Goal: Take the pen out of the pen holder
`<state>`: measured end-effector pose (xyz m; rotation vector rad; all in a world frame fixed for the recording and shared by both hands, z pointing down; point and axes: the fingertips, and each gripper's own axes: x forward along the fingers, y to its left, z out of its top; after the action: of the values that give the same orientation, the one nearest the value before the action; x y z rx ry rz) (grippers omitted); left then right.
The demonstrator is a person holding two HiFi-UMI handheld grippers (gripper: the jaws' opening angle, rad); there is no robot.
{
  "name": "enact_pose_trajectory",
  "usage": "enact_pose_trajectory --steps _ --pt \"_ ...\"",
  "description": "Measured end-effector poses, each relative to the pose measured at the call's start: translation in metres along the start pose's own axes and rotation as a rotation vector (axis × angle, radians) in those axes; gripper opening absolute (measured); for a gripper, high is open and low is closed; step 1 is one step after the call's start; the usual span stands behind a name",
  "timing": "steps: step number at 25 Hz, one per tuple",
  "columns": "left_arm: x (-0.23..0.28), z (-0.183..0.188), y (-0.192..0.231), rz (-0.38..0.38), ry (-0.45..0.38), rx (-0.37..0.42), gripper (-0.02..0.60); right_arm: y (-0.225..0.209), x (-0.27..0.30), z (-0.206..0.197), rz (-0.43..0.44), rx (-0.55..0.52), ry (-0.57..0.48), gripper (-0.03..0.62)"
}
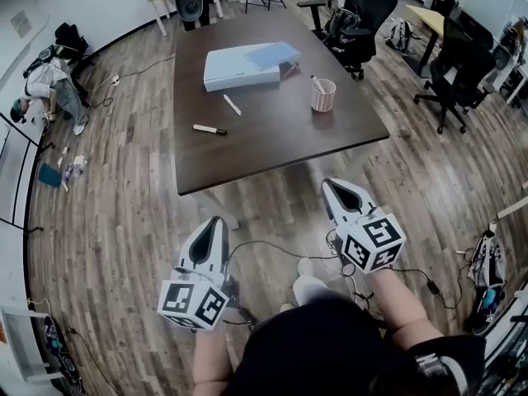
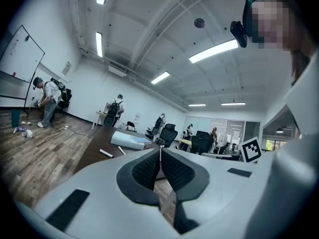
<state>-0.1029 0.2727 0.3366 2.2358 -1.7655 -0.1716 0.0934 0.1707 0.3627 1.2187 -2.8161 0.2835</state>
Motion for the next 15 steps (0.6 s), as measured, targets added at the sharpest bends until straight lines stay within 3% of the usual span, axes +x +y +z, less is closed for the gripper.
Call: enact_pose_trajectory --steps 15 --pt "0.151 0.004 0.013 0.055 0.002 -0.012 0.035 -0.116 0.098 0.014 0.037 -0.016 0.053 0.017"
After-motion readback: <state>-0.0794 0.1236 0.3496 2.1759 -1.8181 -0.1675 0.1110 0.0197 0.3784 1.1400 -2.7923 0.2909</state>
